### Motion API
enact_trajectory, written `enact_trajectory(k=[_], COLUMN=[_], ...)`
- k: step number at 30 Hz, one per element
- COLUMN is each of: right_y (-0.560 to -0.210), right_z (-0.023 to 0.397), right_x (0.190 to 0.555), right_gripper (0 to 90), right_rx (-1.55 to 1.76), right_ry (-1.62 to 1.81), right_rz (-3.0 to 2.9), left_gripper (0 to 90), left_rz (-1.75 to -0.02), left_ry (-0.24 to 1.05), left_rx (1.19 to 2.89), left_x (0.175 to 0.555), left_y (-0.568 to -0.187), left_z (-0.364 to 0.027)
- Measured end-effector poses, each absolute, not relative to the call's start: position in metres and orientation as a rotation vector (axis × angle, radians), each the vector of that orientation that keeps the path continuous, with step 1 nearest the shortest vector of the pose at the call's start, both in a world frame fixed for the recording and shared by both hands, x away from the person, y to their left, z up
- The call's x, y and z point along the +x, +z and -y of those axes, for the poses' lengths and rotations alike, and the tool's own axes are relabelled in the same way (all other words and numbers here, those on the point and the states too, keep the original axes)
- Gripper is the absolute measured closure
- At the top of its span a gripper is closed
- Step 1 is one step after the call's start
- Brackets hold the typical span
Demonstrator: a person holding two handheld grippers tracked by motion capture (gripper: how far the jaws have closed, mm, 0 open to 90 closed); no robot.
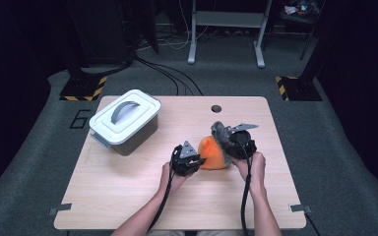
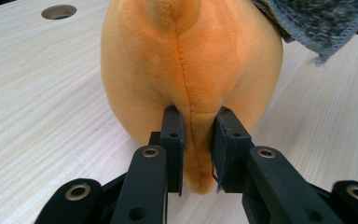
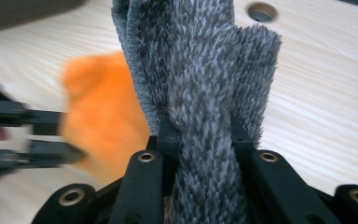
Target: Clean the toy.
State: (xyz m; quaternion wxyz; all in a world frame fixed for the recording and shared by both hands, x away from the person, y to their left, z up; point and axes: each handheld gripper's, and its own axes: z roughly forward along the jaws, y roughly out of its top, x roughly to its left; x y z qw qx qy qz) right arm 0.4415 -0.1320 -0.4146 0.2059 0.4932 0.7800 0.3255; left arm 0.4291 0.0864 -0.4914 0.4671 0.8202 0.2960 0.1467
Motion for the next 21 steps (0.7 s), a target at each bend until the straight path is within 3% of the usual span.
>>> enact_trajectory(k=[9,17,21], right_y=[-0.452,-0.489,-0.481], right_z=[0.171,0.176,0.180], right_x=[0.457,0.467,0.463], right_gripper=[73.5,73.3,73.1], right_rx=[1.565,1.677,1.675], right_ry=[0.826,0.785,0.809], right_rz=[-2.121,-2.190,-2.172], left_gripper=[75.8,75.7,75.8], left_rz=[-0.721,-0.732,-0.733], left_ry=[0.364,0.364,0.363], left_rx=[2.016,2.011,2.012], left_x=[0.430,0.430,0.430], left_y=[-0.494,-0.495,-0.495], left_z=[-0.087,-0.089,-0.090])
